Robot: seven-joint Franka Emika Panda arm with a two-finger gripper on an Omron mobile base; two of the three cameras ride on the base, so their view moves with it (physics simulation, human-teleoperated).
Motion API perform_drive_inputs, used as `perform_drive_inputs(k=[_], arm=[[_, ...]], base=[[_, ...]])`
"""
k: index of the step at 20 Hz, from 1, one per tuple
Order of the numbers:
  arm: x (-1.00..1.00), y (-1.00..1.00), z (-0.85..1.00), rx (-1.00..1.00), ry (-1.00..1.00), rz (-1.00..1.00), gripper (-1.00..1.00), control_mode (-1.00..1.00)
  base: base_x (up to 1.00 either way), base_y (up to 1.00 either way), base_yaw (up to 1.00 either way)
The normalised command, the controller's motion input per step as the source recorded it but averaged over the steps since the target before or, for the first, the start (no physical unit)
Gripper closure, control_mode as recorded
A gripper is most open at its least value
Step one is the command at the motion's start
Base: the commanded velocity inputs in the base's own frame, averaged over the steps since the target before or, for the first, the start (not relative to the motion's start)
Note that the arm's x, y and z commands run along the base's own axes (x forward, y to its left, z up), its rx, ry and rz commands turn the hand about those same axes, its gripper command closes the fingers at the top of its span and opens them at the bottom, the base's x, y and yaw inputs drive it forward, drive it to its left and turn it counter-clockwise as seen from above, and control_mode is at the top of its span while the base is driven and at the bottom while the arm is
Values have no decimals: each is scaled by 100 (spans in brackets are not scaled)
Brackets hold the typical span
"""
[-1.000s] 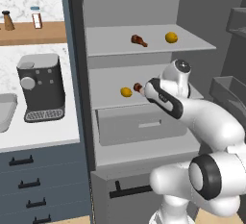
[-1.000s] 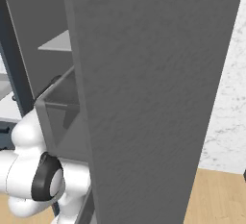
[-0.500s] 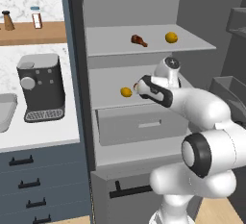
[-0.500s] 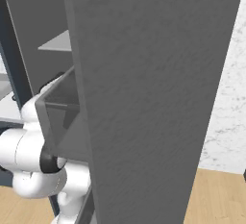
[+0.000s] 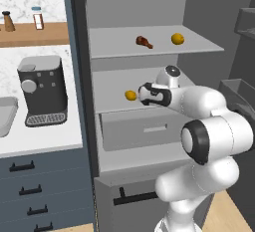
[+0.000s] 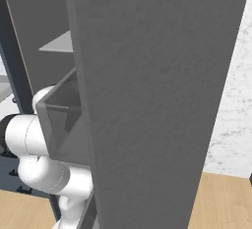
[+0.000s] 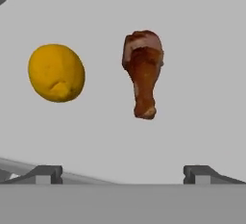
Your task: Place one lemon and one chicken drumstick in each tupperware on the nearby counter, to pack two identical lunches.
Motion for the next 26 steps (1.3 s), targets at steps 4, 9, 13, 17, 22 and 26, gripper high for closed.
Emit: perform_drive_inputs(k=[4, 9, 13, 17, 22, 26], arm=[[4, -37, 0, 0, 0, 0, -100, -100], [43, -10, 0, 0, 2, 0, -100, -100], [22, 4, 0, 0, 3, 0, -100, -100], [1, 5, -1, 0, 0, 1, -100, -100], [24, 11, -11, 0, 0, 0, -100, -100], [27, 6, -18, 0, 0, 0, -100, -100]], base=[[0, 0, 0], [0, 0, 0], [0, 0, 0], [0, 0, 0], [0, 0, 0], [0, 0, 0]])
